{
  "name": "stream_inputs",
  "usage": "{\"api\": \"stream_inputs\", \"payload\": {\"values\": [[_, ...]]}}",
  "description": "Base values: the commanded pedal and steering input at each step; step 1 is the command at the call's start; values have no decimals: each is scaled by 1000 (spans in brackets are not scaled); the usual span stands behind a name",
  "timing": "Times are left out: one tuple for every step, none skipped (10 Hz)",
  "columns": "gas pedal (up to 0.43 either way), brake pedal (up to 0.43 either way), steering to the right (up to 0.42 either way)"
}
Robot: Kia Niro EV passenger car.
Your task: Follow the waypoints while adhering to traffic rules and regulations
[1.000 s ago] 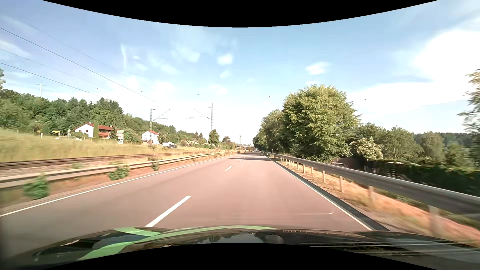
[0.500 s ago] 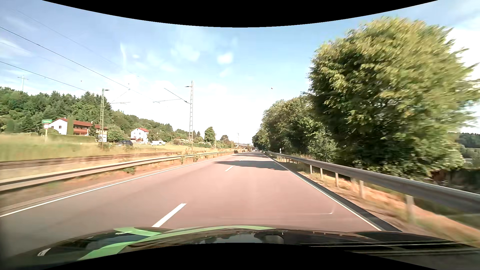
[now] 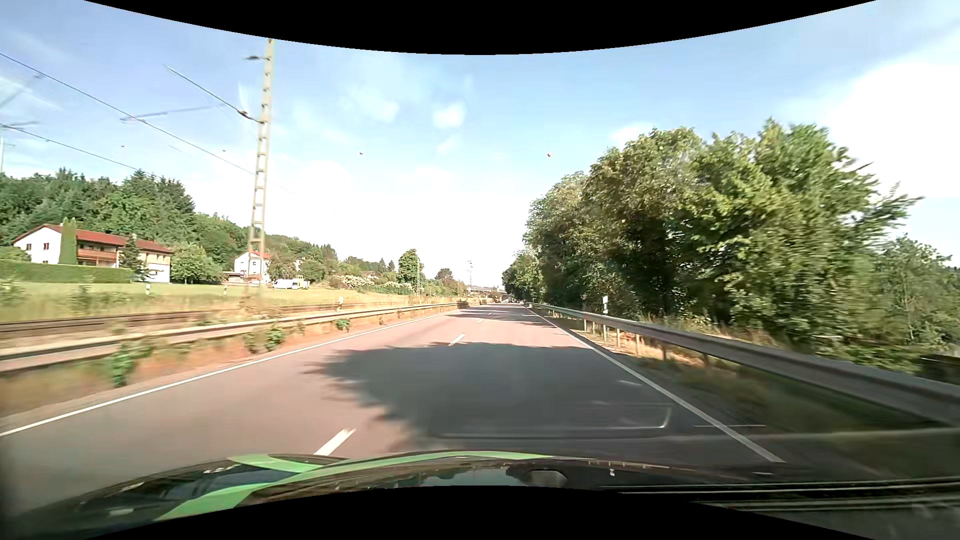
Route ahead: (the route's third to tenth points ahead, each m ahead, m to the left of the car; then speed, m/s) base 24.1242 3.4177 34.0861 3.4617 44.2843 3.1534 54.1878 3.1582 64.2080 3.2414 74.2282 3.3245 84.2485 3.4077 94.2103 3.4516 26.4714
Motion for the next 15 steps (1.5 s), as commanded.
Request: {"api": "stream_inputs", "payload": {"values": [[240, 0, 1], [228, 0, 0], [220, 0, 0], [220, 0, 0], [220, 0, 0], [209, 0, 0], [209, 0, 0], [209, 0, 0], [197, 0, 0], [189, 0, 0], [189, 0, 0], [189, 0, 0], [189, 0, 0], [189, 0, 0], [197, 0, 0]]}}
